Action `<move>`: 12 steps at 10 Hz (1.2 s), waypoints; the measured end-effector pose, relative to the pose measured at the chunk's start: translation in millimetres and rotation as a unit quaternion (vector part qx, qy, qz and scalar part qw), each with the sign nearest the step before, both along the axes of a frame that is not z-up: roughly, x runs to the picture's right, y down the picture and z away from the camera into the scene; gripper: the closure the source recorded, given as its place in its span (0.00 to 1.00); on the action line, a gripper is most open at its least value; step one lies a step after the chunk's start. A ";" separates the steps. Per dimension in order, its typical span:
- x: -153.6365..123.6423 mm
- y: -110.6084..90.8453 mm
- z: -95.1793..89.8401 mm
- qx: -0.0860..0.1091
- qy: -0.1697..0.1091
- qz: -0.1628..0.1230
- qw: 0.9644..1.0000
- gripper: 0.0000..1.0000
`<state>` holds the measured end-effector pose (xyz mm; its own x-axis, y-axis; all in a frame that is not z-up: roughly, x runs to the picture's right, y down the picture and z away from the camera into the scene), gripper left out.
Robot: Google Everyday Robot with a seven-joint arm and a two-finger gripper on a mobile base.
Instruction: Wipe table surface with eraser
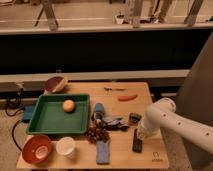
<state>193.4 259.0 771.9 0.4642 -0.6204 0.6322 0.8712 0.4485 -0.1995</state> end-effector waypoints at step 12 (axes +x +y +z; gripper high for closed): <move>-12.0 11.2 10.4 -0.018 -0.004 -0.062 0.998 0.20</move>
<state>181.4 270.2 782.3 0.3790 -0.6496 0.6591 0.9217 0.3289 -0.2057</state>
